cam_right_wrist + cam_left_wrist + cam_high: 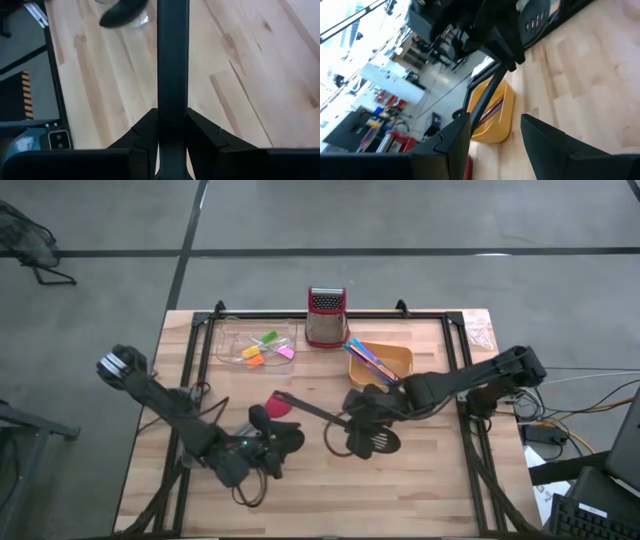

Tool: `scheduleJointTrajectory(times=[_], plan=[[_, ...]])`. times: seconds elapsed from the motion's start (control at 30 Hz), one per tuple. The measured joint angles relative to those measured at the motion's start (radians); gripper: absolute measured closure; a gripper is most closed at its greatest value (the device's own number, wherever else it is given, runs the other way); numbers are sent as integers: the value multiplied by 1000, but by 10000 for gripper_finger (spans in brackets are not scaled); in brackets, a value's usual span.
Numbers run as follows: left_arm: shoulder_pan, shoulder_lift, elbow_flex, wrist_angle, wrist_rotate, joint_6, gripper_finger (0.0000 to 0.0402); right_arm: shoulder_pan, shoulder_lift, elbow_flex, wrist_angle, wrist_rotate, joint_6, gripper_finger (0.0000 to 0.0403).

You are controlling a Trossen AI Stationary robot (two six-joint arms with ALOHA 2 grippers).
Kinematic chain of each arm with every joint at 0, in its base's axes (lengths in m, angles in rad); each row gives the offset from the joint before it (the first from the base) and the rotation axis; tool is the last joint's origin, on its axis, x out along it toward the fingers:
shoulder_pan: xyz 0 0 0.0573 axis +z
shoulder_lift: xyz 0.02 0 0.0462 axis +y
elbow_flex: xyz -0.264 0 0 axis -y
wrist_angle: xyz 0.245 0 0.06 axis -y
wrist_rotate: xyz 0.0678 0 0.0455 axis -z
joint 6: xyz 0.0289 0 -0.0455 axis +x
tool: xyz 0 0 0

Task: Pick & Place Kitchen Items
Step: Put the black spoon into the bottom transparent bin

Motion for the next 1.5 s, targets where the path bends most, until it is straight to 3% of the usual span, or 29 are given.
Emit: scheduleJointTrajectory(times=[0.27,0.87,1.0,1.3,1.5], plan=[[39,10,6,-58,-27,-39,220,0,75,93,-1,-55,-41,328],[93,7,7,-143,-10,-86,225,-2,86,104,7,-84,-53,324],[107,7,7,-146,37,-91,249,-2,86,104,8,-84,-60,332],[108,6,5,-182,51,-75,348,-3,87,104,15,-89,-64,325],[108,7,5,-198,50,-79,366,-4,86,104,20,-101,-64,330]])
